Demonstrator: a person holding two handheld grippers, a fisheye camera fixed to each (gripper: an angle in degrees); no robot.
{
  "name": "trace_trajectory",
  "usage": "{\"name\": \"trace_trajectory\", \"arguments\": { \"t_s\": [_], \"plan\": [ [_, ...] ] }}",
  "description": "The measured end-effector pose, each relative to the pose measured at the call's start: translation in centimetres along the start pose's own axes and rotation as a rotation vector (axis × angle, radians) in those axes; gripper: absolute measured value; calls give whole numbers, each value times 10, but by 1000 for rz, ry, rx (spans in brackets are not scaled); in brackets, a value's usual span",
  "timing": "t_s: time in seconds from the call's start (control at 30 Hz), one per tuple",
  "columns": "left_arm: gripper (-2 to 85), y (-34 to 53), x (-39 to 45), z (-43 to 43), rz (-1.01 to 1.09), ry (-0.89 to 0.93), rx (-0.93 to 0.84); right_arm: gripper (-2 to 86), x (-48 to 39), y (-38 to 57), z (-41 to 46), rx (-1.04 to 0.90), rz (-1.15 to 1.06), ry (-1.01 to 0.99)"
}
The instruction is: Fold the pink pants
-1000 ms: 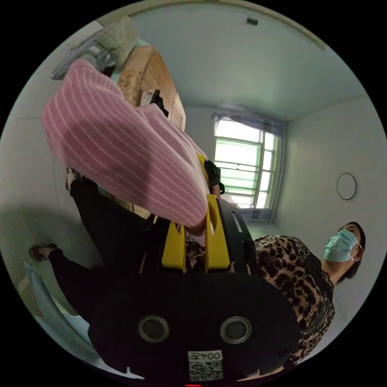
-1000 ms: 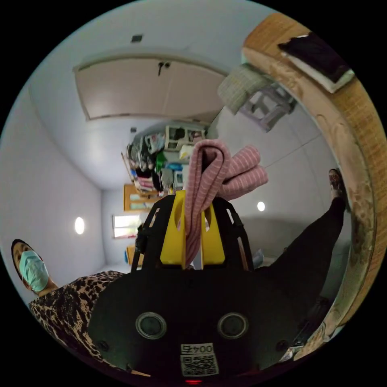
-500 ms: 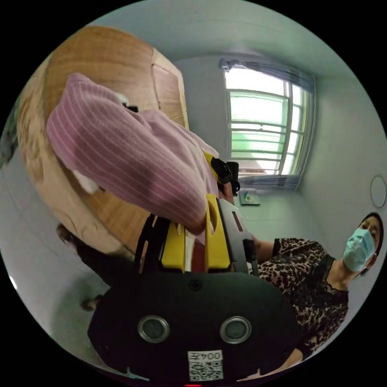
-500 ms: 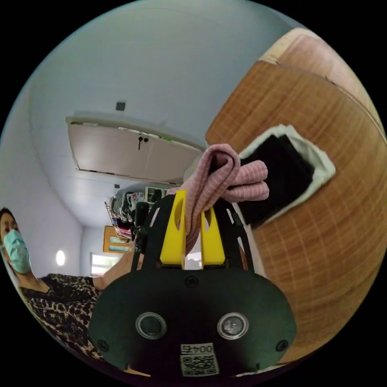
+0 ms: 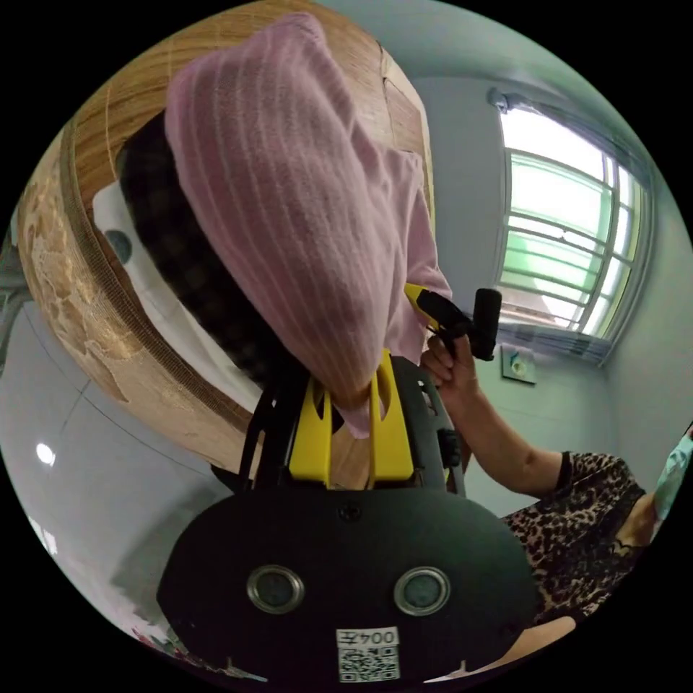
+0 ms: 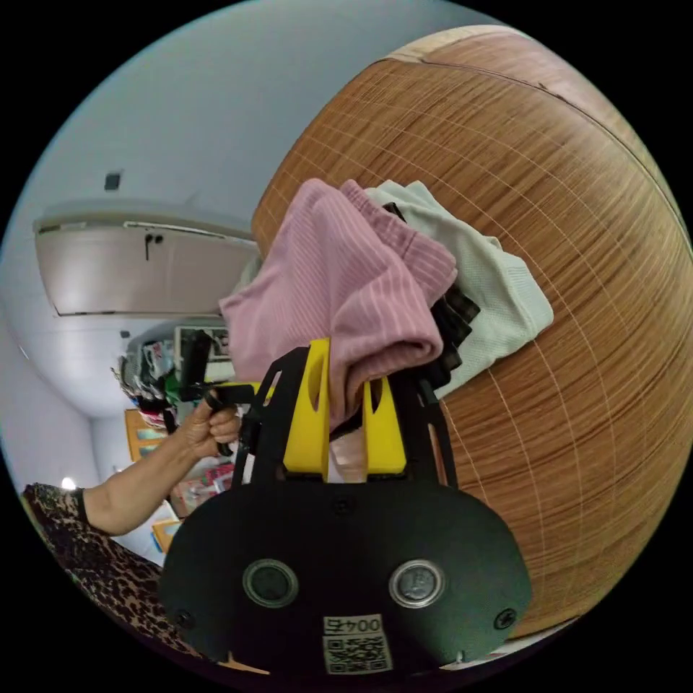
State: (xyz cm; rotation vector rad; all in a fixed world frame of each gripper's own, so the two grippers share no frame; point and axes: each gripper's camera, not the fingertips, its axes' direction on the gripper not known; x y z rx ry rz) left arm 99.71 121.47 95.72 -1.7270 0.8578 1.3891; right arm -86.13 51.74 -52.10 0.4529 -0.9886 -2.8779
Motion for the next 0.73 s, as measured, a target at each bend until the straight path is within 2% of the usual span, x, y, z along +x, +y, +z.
{"name": "trace_trajectory", "arguments": {
  "t_s": [0.13,0.23,0.3,0.43,0.6,0.73],
  "plan": [
    [93,8,-1,-11,-91,125,28,103,6,-2,-30,19,139,-12],
    [90,47,7,-34,-139,104,109,104,-4,8,-77,98,194,63],
    [84,83,12,-47,-160,115,129,80,-23,17,-109,161,164,103],
    [26,204,47,-86,-128,24,267,7,-116,31,-154,179,-75,121],
    [6,395,97,-112,-205,-171,493,-6,-274,56,-122,-85,-431,-49],
    [2,595,143,-96,-379,-265,741,-7,-432,133,-58,-430,-799,-186]
  ]
}}
